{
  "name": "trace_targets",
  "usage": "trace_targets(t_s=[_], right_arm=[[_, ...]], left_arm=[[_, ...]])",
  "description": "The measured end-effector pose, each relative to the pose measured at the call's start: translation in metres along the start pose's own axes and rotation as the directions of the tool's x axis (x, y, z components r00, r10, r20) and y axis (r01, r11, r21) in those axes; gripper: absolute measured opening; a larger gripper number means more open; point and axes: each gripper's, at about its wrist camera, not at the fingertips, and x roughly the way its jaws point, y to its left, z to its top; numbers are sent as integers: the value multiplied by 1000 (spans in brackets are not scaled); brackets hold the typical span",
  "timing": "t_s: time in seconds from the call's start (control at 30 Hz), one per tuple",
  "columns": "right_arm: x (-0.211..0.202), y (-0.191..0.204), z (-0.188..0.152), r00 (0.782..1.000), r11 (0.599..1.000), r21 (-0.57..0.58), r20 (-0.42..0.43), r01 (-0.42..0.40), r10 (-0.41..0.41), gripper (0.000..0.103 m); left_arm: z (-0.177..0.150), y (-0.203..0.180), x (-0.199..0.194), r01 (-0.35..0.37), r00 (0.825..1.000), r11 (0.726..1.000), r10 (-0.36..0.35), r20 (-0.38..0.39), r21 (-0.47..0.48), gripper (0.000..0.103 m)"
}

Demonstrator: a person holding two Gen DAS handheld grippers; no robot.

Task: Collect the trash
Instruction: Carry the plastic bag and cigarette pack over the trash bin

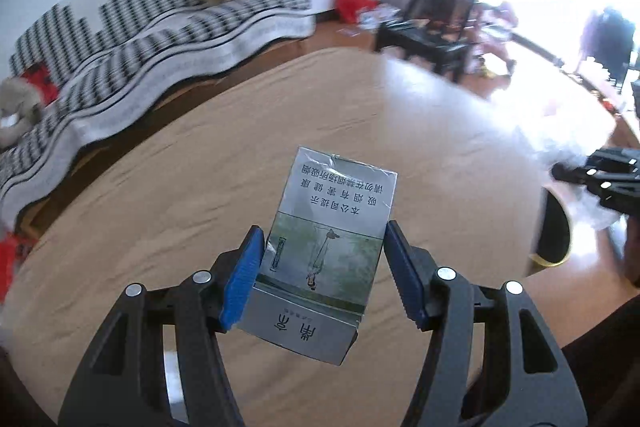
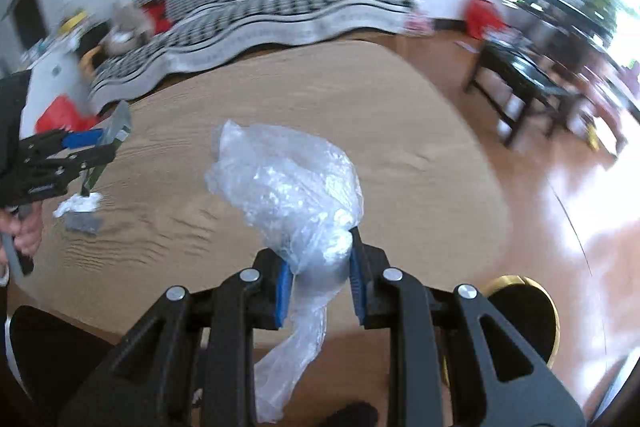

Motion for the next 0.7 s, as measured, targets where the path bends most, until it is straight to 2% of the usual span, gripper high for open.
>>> trace_targets(t_s=[0.1,0.2,0.3,0.47,0.7], right_arm=[[-22,-47,-26,998,996,61,7,63,-64,25],[-43,-95,-54,992,982,138,4,127,-128,25],[-58,-137,-80,983,960,213,-11,179,-181,25],[-66,-183,-114,971,924,301,-45,236,-234,25],[-63,-238,-145,957,856,430,-108,288,-268,25]], left_arm=[[11,-64,13,65,998,997,-66,20,43,60],[17,-120,28,133,991,987,-134,1,85,60],[23,-174,42,155,988,977,-156,-8,147,60],[27,-247,67,246,969,957,-241,-51,156,60],[22,-314,108,349,934,930,-336,-120,117,60]])
